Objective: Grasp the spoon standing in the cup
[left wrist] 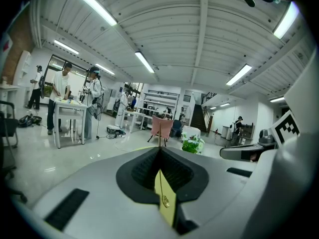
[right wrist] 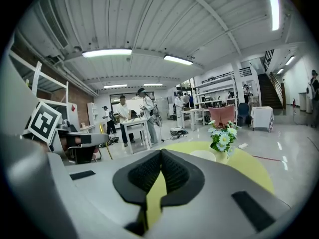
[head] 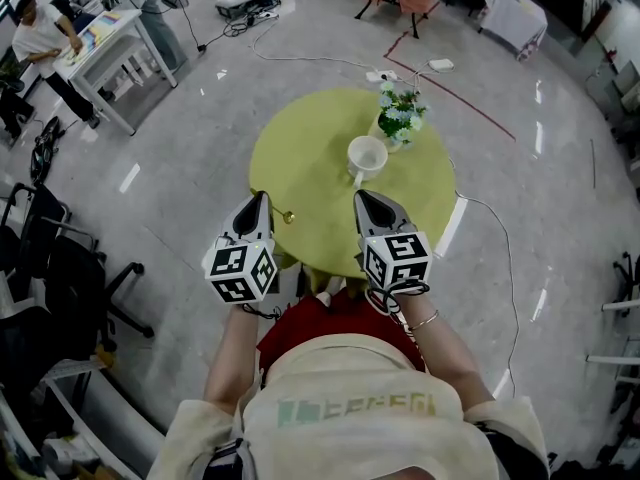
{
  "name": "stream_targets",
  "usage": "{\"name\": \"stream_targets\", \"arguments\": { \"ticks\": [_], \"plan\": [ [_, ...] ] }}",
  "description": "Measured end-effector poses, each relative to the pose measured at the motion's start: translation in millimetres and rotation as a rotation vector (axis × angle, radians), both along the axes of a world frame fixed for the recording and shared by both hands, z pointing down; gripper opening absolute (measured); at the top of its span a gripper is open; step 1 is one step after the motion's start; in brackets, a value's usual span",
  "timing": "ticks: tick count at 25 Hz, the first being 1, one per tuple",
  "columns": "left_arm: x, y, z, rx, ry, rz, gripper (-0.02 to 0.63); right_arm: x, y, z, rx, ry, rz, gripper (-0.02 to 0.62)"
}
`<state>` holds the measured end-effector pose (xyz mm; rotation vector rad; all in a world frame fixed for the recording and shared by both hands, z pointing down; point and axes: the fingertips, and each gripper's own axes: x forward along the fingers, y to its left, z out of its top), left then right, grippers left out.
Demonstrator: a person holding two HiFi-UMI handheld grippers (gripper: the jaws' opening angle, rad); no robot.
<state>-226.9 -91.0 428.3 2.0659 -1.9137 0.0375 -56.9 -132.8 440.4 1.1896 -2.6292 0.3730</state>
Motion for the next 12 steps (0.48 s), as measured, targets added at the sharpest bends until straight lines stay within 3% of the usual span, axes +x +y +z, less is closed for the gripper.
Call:
{"name": "stream_targets", "arguments": {
  "ticks": [12],
  "plan": [
    [1.6,2.5,3.3,-0.012,-0.015,0.007,0.025,3.9,-1.3,-3.6,0.008,-0.025,0.01,0.037]
  ]
}}
